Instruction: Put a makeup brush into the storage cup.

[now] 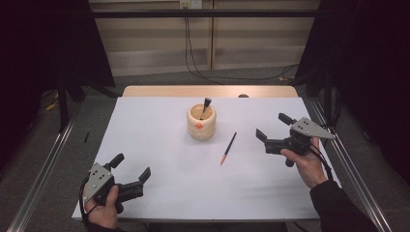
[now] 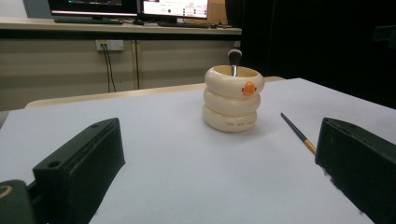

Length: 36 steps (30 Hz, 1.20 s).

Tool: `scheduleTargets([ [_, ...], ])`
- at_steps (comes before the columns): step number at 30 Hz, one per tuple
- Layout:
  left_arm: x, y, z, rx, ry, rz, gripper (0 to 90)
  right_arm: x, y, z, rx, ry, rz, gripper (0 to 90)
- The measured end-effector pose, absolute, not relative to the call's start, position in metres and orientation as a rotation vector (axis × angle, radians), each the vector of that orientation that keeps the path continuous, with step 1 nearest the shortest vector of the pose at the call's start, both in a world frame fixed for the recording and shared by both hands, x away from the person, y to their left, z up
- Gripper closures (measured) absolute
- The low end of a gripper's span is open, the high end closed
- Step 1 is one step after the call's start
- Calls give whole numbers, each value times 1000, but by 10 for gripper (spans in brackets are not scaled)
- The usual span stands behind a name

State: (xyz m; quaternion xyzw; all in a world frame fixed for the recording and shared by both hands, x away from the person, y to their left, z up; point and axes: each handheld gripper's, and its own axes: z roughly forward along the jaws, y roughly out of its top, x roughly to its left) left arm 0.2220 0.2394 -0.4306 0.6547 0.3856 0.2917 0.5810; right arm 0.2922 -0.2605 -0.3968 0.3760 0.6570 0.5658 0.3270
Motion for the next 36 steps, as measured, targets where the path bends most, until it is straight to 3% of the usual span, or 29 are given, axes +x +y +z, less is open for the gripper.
scheduleTargets([
  [16, 222, 245, -430, 1484, 927, 676, 17, 333, -242, -394, 982, 1726, 1452, 18],
  [30, 223, 246, -430, 1498, 923, 675, 15, 357, -227, -398, 1004, 1723, 1439, 173],
  [36, 223, 247, -430, 1495, 922, 684, 15, 363, -229, -396, 1000, 1788, 1466, 173],
])
